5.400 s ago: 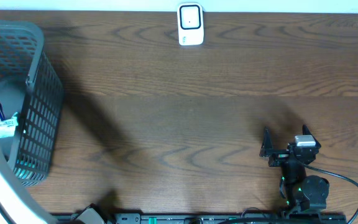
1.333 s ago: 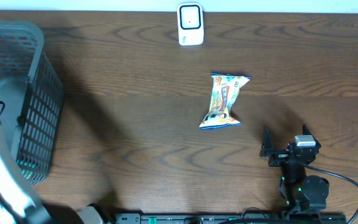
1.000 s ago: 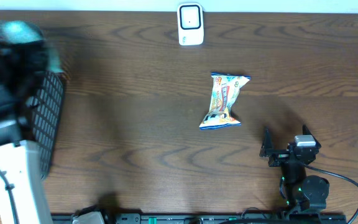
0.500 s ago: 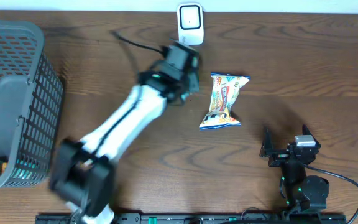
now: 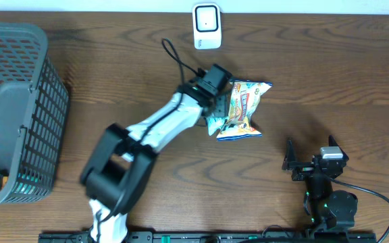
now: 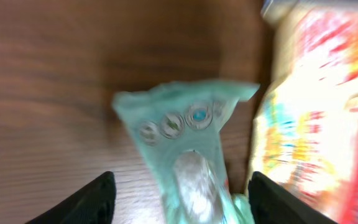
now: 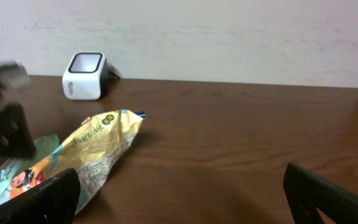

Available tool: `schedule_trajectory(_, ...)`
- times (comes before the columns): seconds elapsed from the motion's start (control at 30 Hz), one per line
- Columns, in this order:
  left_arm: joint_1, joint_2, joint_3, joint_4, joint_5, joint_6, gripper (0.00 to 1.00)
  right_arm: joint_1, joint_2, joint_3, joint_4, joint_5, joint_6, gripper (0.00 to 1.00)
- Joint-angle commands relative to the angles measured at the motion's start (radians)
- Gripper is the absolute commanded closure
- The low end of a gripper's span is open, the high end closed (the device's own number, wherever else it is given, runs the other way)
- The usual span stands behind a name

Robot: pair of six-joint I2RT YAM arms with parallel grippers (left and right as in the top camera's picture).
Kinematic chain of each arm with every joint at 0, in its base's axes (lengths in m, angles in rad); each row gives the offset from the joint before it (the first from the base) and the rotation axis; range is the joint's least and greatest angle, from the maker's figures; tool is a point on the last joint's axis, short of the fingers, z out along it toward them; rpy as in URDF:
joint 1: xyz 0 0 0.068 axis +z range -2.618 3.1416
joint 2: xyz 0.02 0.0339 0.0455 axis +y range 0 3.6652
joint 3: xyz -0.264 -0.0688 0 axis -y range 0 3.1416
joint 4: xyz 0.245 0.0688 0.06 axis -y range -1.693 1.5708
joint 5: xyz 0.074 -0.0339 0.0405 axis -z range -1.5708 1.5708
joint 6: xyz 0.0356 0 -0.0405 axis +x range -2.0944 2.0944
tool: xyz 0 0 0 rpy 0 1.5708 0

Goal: Scan the item barcode

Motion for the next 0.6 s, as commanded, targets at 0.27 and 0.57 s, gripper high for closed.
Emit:
schedule_trajectory(0.27, 0.476, -0.678, 0.034, -0.123, -0.188, 0.183, 0.20, -0.007, -0.006, -0.002, -0.004, 0.001, 0.006, 0.01)
schedule_trajectory(0.57, 1.063, -0.742, 0.033, -0.244, -0.301, 0.003, 0.17, -0.007, -0.006, -0.002, -0.004, 0.001, 0.006, 0.01)
